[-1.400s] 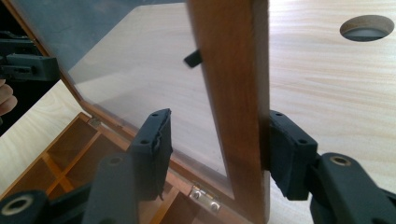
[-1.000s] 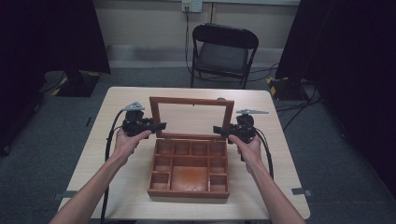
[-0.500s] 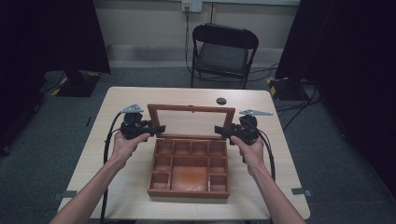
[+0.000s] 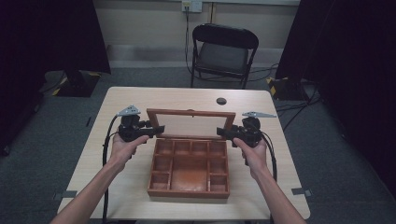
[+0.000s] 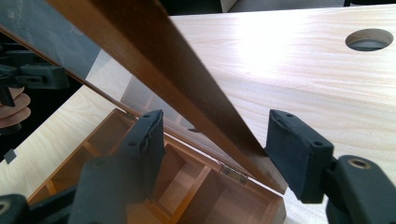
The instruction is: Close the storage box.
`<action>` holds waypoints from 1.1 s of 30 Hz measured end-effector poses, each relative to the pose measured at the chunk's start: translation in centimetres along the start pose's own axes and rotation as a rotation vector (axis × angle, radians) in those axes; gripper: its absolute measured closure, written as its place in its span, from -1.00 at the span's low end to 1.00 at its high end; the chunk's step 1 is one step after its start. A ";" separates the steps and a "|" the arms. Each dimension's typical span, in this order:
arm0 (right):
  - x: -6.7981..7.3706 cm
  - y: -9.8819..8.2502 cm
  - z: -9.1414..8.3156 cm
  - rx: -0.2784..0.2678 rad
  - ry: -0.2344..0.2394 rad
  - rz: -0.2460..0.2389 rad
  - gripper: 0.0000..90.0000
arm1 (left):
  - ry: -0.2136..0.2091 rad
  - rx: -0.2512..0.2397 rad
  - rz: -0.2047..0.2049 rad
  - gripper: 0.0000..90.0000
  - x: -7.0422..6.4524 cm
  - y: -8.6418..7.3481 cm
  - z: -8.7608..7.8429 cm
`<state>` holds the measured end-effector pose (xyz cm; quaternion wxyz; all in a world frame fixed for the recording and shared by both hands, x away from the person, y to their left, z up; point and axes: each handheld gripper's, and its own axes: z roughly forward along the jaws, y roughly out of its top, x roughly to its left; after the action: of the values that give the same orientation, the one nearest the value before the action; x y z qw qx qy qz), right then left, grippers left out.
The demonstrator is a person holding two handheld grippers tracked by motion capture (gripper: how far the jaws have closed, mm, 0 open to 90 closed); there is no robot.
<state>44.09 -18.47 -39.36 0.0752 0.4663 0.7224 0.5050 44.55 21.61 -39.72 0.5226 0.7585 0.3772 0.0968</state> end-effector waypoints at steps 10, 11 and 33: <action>0.3 -0.4 -0.4 0.010 0.005 -0.010 -0.19 | -0.013 0.019 0.036 0.09 -0.3 -0.2 -0.4; 0.3 -0.5 -0.4 0.012 0.007 -0.010 -0.21 | -0.012 0.024 0.037 0.08 -0.4 -0.3 -0.4; -0.2 -1.7 -3.0 0.064 -0.004 -0.012 -0.39 | -0.012 0.035 -0.012 -0.20 -0.6 -0.7 -0.8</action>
<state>41.44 -20.65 -39.40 0.0650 0.4649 0.7408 0.4804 43.37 21.85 -39.85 0.5123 0.7657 0.3801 0.0824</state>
